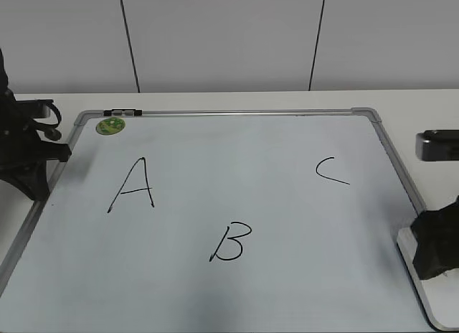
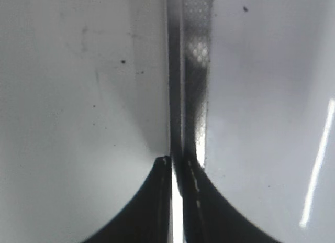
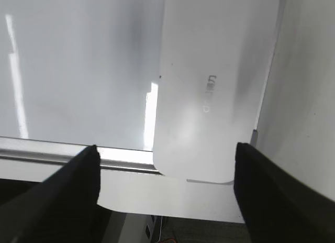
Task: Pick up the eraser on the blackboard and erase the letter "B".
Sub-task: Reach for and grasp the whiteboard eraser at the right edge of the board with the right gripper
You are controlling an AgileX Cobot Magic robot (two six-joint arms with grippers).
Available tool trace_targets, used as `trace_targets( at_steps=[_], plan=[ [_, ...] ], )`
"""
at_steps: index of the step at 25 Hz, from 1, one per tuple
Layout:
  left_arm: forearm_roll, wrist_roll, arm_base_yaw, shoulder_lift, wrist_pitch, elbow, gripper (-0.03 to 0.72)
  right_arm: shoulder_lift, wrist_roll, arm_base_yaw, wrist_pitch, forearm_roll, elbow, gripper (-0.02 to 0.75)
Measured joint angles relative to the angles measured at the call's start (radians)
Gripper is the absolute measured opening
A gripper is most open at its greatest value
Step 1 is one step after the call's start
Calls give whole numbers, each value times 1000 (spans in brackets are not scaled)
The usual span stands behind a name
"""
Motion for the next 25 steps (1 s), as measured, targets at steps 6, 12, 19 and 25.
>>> trace_targets(
  at_steps=[6, 12, 19, 25],
  plan=[
    [-1, 0, 0, 0, 2, 0, 22, 55, 104, 2, -46, -87, -2, 636],
    [-5, 0, 2, 0, 2, 0, 22, 101, 132, -2, -81, -96, -2, 649],
    [-7, 0, 2, 0, 2, 0, 22, 149, 138, -29, -96, -99, -2, 649],
    [-7, 0, 2, 0, 2, 0, 22, 174, 127, -71, -116, -85, -6, 648]
  ],
)
